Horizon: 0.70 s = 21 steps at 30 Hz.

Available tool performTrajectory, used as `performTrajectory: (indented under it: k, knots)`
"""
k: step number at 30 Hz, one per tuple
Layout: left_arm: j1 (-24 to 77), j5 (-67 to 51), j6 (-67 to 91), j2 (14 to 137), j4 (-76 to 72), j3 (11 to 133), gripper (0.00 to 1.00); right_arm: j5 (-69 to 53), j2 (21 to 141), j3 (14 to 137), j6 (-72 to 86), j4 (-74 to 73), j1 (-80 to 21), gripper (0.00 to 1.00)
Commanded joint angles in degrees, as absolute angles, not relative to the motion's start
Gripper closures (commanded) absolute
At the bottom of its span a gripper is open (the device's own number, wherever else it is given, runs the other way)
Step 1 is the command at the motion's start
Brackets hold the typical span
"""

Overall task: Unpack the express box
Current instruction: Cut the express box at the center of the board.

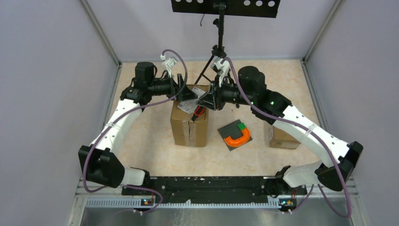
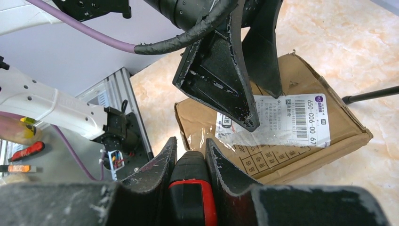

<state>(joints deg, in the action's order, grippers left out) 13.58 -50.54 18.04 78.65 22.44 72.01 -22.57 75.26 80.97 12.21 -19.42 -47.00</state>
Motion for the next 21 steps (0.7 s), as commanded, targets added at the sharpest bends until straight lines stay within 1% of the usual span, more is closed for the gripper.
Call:
performTrajectory:
  k: [1, 10, 21]
  knots:
    - [13.27, -47.35, 17.23, 80.33, 28.04, 70.82, 0.02, -23.22, 73.53, 81.38, 12.64, -15.09, -46.48, 1.00]
    - [13.27, -47.24, 17.23, 80.19, 28.25, 70.80, 0.02, -21.74, 72.43, 80.60, 12.85, -13.85, -45.45, 1.00]
    - [13.27, -47.11, 17.22, 80.32, 28.30, 70.75, 0.02, -25.21, 73.23, 79.64, 13.77, -13.81, -45.19, 1.00]
